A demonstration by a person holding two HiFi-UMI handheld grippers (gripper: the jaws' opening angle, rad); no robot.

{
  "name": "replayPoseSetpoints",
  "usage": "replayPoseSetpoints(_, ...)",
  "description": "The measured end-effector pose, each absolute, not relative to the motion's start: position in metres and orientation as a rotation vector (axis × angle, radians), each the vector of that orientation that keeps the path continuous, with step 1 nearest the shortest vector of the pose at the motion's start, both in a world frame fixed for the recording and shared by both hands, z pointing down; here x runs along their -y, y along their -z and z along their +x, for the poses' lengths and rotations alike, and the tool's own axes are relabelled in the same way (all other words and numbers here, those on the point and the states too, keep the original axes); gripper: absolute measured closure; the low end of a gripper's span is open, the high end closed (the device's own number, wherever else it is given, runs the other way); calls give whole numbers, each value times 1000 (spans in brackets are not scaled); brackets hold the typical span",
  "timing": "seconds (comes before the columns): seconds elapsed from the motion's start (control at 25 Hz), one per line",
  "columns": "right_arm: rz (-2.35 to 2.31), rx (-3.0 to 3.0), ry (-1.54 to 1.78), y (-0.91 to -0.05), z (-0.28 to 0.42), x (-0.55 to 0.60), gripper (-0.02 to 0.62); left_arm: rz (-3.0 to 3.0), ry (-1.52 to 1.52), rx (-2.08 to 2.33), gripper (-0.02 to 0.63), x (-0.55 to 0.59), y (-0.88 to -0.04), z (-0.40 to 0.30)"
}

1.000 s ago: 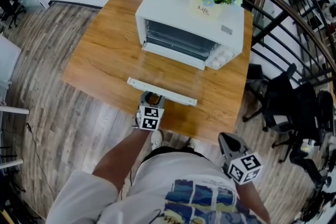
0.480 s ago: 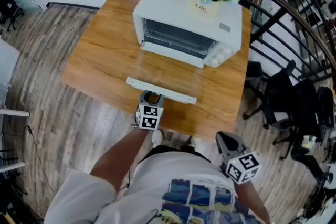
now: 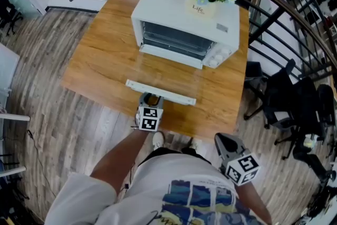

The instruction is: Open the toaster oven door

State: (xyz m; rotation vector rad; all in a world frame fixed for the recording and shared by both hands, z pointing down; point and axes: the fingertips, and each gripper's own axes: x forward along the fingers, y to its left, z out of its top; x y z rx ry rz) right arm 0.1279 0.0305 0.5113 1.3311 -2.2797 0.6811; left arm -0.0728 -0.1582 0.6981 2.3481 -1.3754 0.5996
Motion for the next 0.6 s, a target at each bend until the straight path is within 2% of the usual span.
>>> replayPoseSetpoints(0.6, 1357, 2296, -687, -510, 127, -34, 594, 2354, -598, 1370, 428, 158, -698, -72)
